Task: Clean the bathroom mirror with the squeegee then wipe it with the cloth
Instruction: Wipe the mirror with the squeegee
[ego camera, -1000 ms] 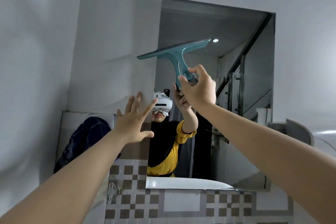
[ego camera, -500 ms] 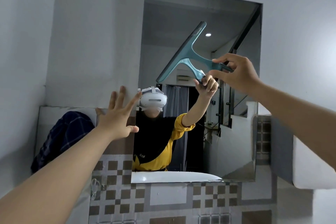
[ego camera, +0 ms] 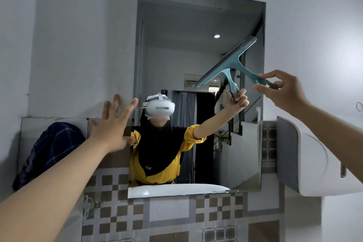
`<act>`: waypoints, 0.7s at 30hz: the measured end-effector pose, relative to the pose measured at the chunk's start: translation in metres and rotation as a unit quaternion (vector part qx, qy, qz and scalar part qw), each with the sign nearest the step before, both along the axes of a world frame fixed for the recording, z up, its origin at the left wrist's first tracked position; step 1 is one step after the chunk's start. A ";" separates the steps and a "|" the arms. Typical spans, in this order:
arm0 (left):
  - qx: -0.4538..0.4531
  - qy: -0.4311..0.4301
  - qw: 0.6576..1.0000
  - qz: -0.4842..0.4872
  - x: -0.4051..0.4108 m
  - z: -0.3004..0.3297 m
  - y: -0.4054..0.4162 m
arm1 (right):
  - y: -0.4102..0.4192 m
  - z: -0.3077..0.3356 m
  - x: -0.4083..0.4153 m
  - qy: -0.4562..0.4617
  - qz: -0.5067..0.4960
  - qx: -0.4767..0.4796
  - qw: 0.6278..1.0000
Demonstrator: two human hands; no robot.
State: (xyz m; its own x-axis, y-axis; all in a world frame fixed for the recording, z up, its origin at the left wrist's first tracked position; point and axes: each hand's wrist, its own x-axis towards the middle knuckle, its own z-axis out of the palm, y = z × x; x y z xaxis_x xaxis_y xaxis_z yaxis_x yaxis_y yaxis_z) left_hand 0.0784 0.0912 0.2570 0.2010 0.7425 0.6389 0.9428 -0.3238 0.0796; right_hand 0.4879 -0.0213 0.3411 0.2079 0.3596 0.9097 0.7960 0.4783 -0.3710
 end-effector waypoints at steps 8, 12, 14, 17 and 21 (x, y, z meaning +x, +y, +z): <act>0.009 -0.001 1.000 0.002 0.001 -0.002 0.000 | -0.002 -0.019 -0.008 0.036 -0.032 0.005 0.999; 0.012 -0.006 1.000 -0.003 0.001 -0.003 0.000 | 0.003 -0.039 -0.026 0.051 -0.057 0.004 0.997; 0.017 -0.008 1.000 -0.003 0.001 -0.004 0.003 | 0.008 -0.049 -0.042 0.052 -0.069 0.003 0.996; 0.024 -0.015 1.000 -0.006 0.001 -0.005 0.007 | 0.017 -0.060 -0.072 0.059 -0.098 0.012 0.993; 0.022 -0.014 1.000 0.001 0.002 -0.005 0.006 | 0.027 -0.057 -0.119 0.195 -0.064 0.006 0.979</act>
State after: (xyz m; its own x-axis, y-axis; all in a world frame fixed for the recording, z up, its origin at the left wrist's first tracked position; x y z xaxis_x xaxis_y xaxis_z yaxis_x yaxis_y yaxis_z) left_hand 0.0805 0.0975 0.2515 0.1813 0.7144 0.6758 0.9408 -0.3261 0.0923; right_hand 0.3691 0.0060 0.2837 0.5828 0.2973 0.7562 0.6486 0.3904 -0.6534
